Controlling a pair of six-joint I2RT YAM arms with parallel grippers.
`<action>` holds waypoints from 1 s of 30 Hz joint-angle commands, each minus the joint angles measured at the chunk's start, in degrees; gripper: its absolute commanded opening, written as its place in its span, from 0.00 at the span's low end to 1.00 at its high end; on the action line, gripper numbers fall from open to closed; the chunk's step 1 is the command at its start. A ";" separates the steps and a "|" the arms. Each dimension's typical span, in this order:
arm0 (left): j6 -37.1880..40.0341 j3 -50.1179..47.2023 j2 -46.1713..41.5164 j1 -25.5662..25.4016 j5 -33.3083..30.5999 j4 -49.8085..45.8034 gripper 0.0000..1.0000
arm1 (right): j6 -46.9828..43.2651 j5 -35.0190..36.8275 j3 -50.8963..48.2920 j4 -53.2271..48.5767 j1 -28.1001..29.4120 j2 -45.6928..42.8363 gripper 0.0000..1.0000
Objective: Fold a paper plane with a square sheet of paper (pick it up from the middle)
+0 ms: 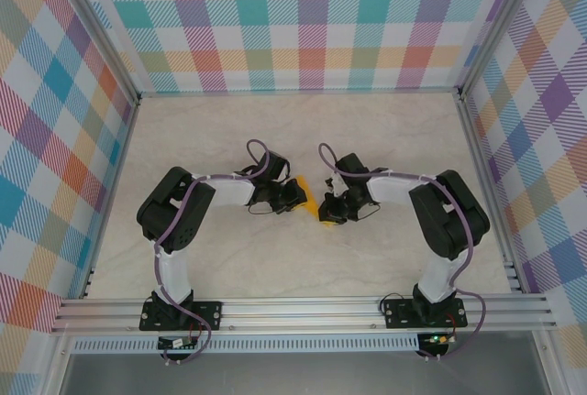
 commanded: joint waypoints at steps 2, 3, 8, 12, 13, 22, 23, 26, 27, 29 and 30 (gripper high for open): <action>0.55 -1.56 4.06 0.01 -7.34 -6.66 0.12 | -0.31 1.48 -4.45 -8.35 -0.51 -1.17 0.11; 0.62 -1.60 4.00 0.00 -7.34 -6.66 0.12 | -0.30 1.56 -5.02 -8.68 -0.51 -1.52 0.11; 0.76 -1.51 3.98 0.00 -6.99 -6.49 0.12 | 0.40 3.47 -6.57 -9.72 -1.02 -4.56 0.11; 0.99 -1.37 3.96 0.00 -6.30 -6.19 0.12 | 1.11 3.31 -5.29 -8.46 -1.04 -8.55 0.11; 1.16 -1.33 3.94 -0.02 -6.14 -6.20 0.12 | 1.18 2.54 -4.76 -7.59 -0.97 -9.40 0.12; 1.25 -1.50 3.53 -0.08 -5.59 -5.66 0.12 | 2.56 -3.07 3.02 0.54 -0.28 -2.16 0.12; 1.25 -1.49 3.48 -0.08 -5.42 -5.56 0.12 | 2.55 -3.31 3.75 0.85 -0.25 -1.04 0.12; 1.20 -1.39 3.58 -0.07 -4.89 -5.24 0.12 | 2.30 -4.20 5.59 1.64 -0.07 2.19 0.12; 1.24 -1.36 3.54 -0.02 -4.80 -5.25 0.12 | 2.23 -4.49 5.99 1.67 0.03 3.00 0.12; 1.31 -1.36 3.44 -0.08 -4.77 -5.32 0.12 | 1.83 -5.17 6.22 1.92 0.23 4.12 0.12; 1.25 -1.25 3.45 -0.08 -4.67 -5.37 0.12 | 1.58 -5.10 6.14 1.72 0.19 4.43 0.12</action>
